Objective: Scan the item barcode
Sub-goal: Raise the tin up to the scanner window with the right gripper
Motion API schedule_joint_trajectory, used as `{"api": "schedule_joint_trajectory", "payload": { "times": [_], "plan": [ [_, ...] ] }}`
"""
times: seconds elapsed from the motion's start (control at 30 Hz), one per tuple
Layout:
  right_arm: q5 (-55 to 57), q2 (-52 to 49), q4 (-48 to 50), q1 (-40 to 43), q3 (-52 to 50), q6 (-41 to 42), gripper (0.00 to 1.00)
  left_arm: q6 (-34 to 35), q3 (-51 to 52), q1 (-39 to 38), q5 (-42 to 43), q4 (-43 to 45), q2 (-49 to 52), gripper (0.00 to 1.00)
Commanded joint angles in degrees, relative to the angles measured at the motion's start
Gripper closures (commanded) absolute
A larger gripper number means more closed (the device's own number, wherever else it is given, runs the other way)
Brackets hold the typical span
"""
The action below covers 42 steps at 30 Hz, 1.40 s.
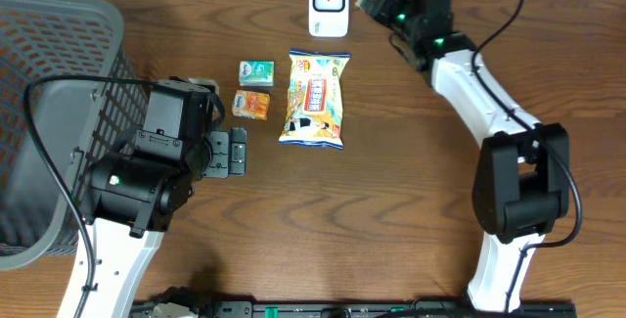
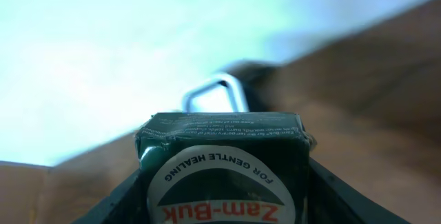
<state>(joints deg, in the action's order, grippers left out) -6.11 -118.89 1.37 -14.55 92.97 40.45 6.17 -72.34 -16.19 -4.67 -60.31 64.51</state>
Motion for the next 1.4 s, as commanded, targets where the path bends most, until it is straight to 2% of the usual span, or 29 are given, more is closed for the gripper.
{"api": "schedule_joint_trajectory", "payload": {
  "times": [0.0,0.4,0.73,0.97,1.13,1.37],
  "plan": [
    [4.8,-0.4,3.4,-1.6,1.0,-2.5,0.43,-0.1,-0.7,0.0,-0.3,-0.3,0.2,0.02],
    [7.2,-2.3,18.0,-3.1,1.6,-3.9,0.42,-0.1,-0.7,0.0,-0.3,-0.3,0.2,0.02],
    [7.3,-13.8,17.6,-4.2,15.0,-6.3,0.41,-0.1,-0.7,0.0,-0.3,-0.3,0.2,0.02],
    [9.2,-19.9,12.3,-6.3,24.2,-18.7,0.40,-0.1,-0.7,0.0,-0.3,-0.3,0.2,0.02],
    [17.3,-20.4,12.3,-9.0,24.3,-26.9,0.41,-0.1,-0.7,0.0,-0.3,-0.3,0.2,0.02],
    [18.9,-21.8,12.5,-11.0,24.3,-33.8,0.41,-0.1,-0.7,0.0,-0.3,-0.3,0.2,0.02]
  ]
}}
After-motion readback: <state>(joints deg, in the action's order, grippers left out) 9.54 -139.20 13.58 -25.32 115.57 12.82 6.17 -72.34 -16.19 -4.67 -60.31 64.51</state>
